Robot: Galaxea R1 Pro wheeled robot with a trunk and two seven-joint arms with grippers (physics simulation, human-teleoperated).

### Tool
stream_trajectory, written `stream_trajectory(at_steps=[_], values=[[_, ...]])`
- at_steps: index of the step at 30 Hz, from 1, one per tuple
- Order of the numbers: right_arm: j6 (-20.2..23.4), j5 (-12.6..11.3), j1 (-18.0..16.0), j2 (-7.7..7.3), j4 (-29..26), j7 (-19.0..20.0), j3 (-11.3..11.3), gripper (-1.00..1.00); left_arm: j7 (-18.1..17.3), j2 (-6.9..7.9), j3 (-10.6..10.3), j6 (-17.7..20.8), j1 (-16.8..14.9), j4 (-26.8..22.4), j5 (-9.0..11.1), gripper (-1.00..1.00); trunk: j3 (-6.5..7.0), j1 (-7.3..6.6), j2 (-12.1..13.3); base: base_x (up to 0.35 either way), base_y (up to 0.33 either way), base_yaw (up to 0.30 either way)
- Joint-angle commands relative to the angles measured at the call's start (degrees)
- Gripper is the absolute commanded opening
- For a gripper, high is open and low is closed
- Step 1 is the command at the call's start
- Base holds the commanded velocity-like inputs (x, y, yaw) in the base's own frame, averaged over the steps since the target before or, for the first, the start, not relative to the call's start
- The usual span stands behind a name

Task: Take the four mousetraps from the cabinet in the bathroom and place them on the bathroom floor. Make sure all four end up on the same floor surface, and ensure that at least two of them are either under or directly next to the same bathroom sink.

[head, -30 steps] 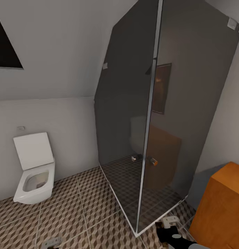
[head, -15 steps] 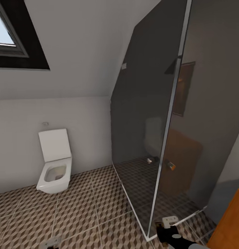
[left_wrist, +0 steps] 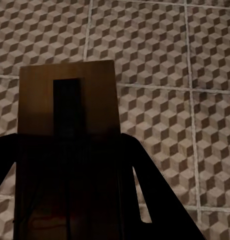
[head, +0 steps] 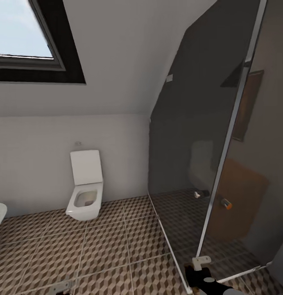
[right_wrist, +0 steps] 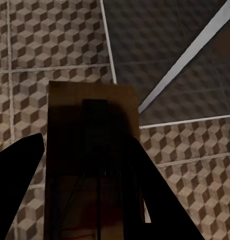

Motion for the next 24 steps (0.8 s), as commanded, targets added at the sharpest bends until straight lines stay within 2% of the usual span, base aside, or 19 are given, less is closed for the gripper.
stream_trajectory(at_steps=[1,24], values=[[-0.4,0.5,-0.1,-0.03,0.3,-0.2,-0.5,-1.00,-0.5,-0.04,-0.3,-0.3,-0.1,0.3,0.4,-1.00,-0.12,0.03,-0.1,0.000,0.000,0.298],[-0.4,0.5,-0.1,-0.03,0.3,-0.2,-0.5,-1.00,-0.5,-0.03,-0.3,-0.3,-0.1,0.3,0.4,-1.00,-0.12,0.03,-0.1,0.000,0.000,0.298]])
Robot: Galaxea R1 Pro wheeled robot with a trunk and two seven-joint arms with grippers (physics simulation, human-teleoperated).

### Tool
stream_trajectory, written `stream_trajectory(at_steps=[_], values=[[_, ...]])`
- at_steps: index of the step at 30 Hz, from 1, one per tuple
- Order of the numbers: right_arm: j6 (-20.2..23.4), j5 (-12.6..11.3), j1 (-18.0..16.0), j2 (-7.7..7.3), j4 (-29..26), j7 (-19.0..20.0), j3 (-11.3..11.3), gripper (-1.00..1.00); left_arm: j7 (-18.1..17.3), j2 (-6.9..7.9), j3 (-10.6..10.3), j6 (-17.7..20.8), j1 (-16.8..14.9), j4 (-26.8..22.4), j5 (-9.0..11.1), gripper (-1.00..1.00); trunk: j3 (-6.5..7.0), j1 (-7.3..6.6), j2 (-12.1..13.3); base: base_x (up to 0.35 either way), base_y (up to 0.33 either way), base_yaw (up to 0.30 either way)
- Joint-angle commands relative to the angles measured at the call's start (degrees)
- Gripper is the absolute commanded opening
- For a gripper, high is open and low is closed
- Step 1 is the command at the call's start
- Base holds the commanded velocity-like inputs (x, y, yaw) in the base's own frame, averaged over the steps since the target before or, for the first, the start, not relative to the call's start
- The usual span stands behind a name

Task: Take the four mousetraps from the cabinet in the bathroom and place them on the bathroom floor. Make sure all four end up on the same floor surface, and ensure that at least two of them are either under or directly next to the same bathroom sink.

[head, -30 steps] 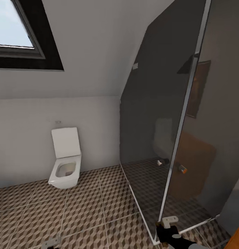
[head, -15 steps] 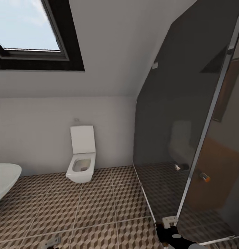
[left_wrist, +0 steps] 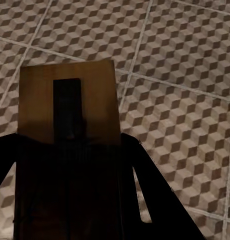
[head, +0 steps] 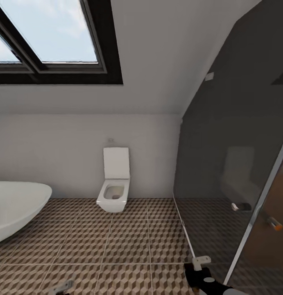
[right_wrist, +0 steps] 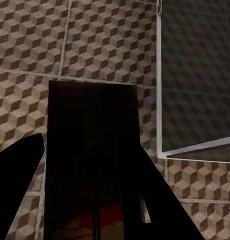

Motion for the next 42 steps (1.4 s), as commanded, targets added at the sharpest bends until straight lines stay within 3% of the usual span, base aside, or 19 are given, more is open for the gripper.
stream_trajectory(at_steps=[1,42], values=[[-0.4,0.5,-0.1,-0.03,0.3,-0.2,-0.4,-1.00,-0.5,-0.04,-0.3,-0.3,-0.1,0.3,0.4,-1.00,-0.12,0.03,-0.1,0.000,0.000,0.298],[-0.4,0.4,-0.1,-0.03,0.3,-0.2,-0.5,-1.00,-0.5,-0.04,-0.3,-0.2,-0.1,0.3,0.5,-1.00,-0.12,0.03,-0.1,0.000,0.000,0.298]])
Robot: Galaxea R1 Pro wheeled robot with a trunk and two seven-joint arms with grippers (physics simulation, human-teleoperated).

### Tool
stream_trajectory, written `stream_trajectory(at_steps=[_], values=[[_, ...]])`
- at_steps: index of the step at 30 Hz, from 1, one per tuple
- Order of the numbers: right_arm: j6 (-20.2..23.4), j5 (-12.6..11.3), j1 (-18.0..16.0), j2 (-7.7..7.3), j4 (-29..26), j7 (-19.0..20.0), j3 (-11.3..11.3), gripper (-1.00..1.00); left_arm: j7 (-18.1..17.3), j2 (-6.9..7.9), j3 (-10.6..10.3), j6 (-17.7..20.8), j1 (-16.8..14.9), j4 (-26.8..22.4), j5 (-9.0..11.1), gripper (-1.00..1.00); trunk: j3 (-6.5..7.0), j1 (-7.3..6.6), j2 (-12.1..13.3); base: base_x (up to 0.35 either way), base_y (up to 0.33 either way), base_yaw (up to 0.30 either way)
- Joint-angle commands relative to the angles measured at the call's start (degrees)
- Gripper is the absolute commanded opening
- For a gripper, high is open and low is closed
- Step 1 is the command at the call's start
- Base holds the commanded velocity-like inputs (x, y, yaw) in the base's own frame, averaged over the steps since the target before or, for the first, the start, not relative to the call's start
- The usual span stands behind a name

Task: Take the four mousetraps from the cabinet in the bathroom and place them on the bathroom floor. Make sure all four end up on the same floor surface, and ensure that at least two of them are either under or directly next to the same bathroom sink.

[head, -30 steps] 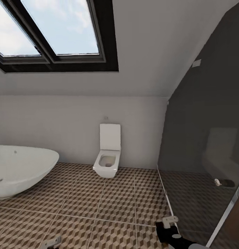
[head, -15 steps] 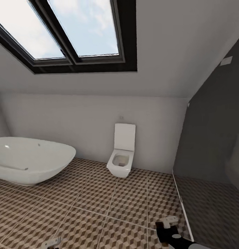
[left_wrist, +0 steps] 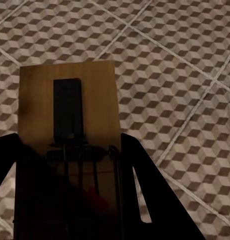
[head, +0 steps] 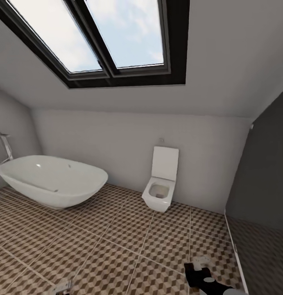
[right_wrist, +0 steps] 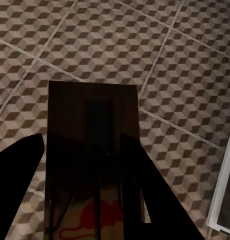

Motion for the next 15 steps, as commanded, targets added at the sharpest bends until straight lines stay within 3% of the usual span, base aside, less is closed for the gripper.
stream_trajectory(at_steps=[1,15], values=[[-0.4,0.5,-0.1,-0.03,0.3,-0.2,-0.5,-1.00,-0.5,-0.04,-0.3,-0.3,-0.1,0.3,0.4,-1.00,-0.12,0.03,-0.1,0.000,0.000,0.298],[-0.4,0.6,-0.1,-0.03,0.3,-0.2,-0.4,-1.00,-0.5,-0.04,-0.3,-0.3,-0.1,0.3,0.4,-1.00,-0.12,0.03,-0.1,0.000,0.000,0.298]])
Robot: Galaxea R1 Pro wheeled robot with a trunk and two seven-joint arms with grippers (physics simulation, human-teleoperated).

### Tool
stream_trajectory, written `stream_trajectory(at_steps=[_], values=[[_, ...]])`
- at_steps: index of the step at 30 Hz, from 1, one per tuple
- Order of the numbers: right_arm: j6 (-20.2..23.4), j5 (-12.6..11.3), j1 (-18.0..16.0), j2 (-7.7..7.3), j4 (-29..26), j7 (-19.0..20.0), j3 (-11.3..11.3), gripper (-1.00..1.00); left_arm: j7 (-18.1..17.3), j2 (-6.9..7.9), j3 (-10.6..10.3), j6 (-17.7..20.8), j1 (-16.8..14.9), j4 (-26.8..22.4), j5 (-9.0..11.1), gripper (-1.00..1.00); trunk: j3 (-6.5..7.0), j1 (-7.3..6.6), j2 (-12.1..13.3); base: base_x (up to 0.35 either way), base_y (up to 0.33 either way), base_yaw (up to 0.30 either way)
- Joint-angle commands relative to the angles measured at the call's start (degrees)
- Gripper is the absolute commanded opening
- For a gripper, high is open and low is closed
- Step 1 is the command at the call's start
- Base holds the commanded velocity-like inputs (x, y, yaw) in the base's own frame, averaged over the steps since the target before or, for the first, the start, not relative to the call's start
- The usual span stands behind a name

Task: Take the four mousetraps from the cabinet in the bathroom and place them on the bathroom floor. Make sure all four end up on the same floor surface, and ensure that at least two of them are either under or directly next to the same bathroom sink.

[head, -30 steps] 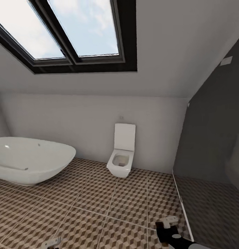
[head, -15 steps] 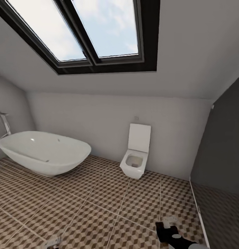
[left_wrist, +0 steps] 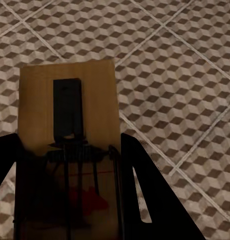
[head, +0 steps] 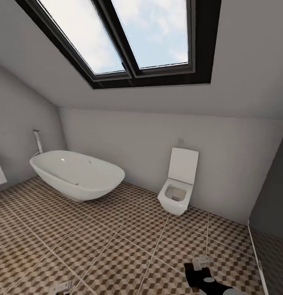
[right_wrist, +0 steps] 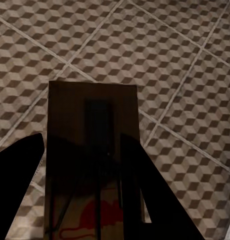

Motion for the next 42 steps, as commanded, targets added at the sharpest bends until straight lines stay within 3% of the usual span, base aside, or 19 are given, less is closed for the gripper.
stream_trajectory(at_steps=[1,42], values=[[-0.4,0.6,-0.1,-0.03,0.3,-0.2,-0.5,-1.00,-0.5,-0.04,-0.3,-0.3,-0.1,0.3,0.4,-1.00,-0.11,0.03,-0.1,0.000,0.000,0.298],[-0.4,0.6,-0.1,-0.03,0.3,-0.2,-0.5,-1.00,-0.5,-0.28,-0.4,-0.3,-0.1,0.3,0.4,-1.00,-0.11,0.03,-0.1,0.000,0.000,0.298]])
